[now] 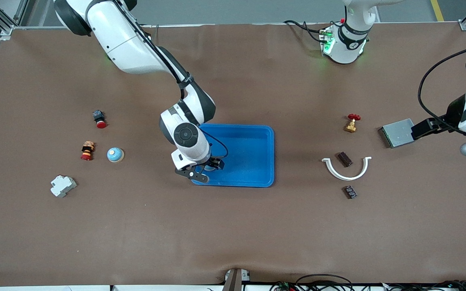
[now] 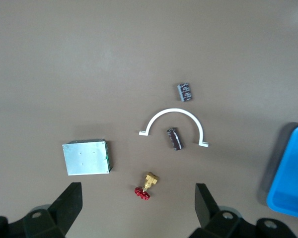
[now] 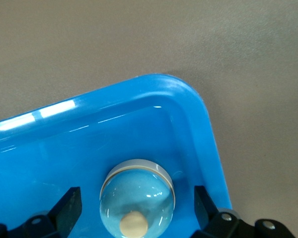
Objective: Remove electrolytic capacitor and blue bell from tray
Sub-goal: 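Grasp the second bell with the right gripper while the left gripper withdraws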
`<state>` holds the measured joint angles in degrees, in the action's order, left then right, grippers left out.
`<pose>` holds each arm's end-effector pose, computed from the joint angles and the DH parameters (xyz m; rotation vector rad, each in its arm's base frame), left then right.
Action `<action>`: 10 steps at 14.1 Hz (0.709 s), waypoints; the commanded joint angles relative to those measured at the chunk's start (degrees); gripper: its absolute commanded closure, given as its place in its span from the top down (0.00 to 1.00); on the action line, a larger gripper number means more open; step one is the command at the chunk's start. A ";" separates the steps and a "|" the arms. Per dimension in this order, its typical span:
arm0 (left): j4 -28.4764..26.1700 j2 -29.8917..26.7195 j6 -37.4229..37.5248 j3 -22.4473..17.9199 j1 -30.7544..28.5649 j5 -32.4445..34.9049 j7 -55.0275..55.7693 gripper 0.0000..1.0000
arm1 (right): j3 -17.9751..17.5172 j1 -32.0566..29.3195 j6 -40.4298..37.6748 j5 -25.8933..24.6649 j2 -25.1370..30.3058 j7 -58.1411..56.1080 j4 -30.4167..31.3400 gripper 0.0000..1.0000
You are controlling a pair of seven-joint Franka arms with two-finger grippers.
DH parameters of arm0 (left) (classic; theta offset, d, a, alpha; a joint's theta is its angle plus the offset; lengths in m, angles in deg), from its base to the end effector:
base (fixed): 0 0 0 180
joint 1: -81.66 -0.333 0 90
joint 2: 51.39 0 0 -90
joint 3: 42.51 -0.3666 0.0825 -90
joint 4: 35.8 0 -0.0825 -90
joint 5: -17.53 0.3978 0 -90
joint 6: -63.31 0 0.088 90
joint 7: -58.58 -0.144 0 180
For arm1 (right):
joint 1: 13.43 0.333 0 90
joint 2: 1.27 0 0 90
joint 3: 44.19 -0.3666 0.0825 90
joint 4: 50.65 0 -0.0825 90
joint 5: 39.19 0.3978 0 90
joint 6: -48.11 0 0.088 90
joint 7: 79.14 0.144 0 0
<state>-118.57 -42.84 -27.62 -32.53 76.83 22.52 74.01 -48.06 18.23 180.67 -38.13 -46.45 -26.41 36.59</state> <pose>0.6214 -0.0351 0.6135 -3.0680 -0.2763 -0.0099 0.6193 0.4337 0.1828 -3.0514 0.5123 0.0619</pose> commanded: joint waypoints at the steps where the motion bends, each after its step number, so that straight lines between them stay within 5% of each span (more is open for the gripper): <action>1: -2.21 -4.66 0.48 -0.49 1.14 -1.12 -1.01 1.00 | 0.26 0.78 -0.02 -0.80 -2.10 0.79 -2.77 1.00; 7: -8.46 -9.33 0.22 -1.28 0.26 -7.26 -1.10 1.00 | 0.26 1.40 -0.02 -0.80 -2.19 0.70 -2.95 1.00; 8: -9.42 -9.86 -0.04 -1.37 0.26 -7.45 -1.09 1.00 | 0.26 1.39 -0.02 -0.80 -2.19 0.62 -2.95 0.78; 10: -14.84 -13.62 -2.23 -1.28 0.17 -7.54 -1.09 1.00 | 0.26 1.31 -0.11 -0.80 -2.19 0.53 -2.95 0.54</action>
<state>-126.64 -51.11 -27.28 -33.60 77.33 16.38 74.00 -47.98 19.33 180.83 -38.16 -47.69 -26.41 35.27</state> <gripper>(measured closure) 0.000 0.189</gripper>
